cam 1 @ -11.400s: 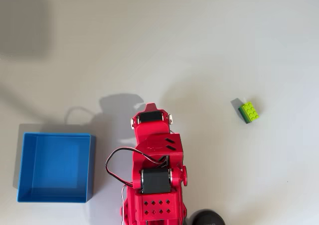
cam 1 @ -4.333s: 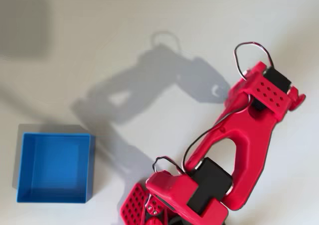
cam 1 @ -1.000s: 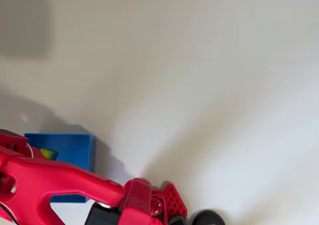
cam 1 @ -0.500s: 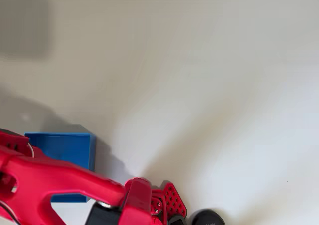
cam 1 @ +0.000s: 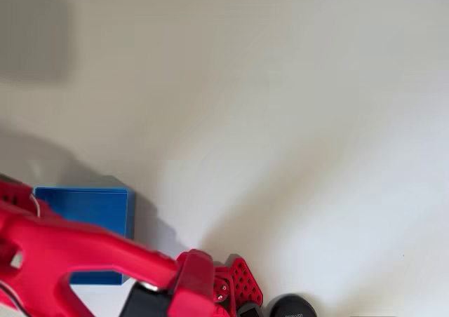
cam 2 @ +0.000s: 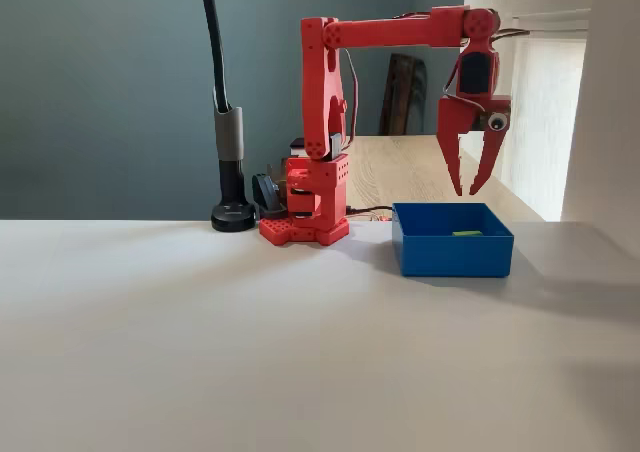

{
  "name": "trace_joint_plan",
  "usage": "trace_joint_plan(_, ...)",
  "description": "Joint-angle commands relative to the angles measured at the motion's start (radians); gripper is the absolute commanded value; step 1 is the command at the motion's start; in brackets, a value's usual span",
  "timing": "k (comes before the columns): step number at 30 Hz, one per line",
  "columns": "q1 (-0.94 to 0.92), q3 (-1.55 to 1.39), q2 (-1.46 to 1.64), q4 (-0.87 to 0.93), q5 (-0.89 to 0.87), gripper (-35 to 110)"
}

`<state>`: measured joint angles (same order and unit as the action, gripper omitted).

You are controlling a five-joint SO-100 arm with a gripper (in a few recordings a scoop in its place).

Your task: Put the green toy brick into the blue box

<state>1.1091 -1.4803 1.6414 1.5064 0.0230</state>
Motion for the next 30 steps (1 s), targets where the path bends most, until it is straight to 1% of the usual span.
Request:
trace_joint_plan(1,-0.049,0.118,0.051,0.021,0.021,0)
trace_joint_plan(7,-0.218,0.201,0.091,0.020,0.089,0)
trace_joint_plan(11,-0.373,0.160,0.184,0.014,0.138,0)
trace_joint_plan(15,-0.525,0.101,0.268,-0.038,0.166,0)
trace_joint_plan(25,-0.864,-0.058,0.367,-0.224,0.132,0)
trace_joint_plan(30,-1.002,-0.172,0.436,-0.272,0.110,0)
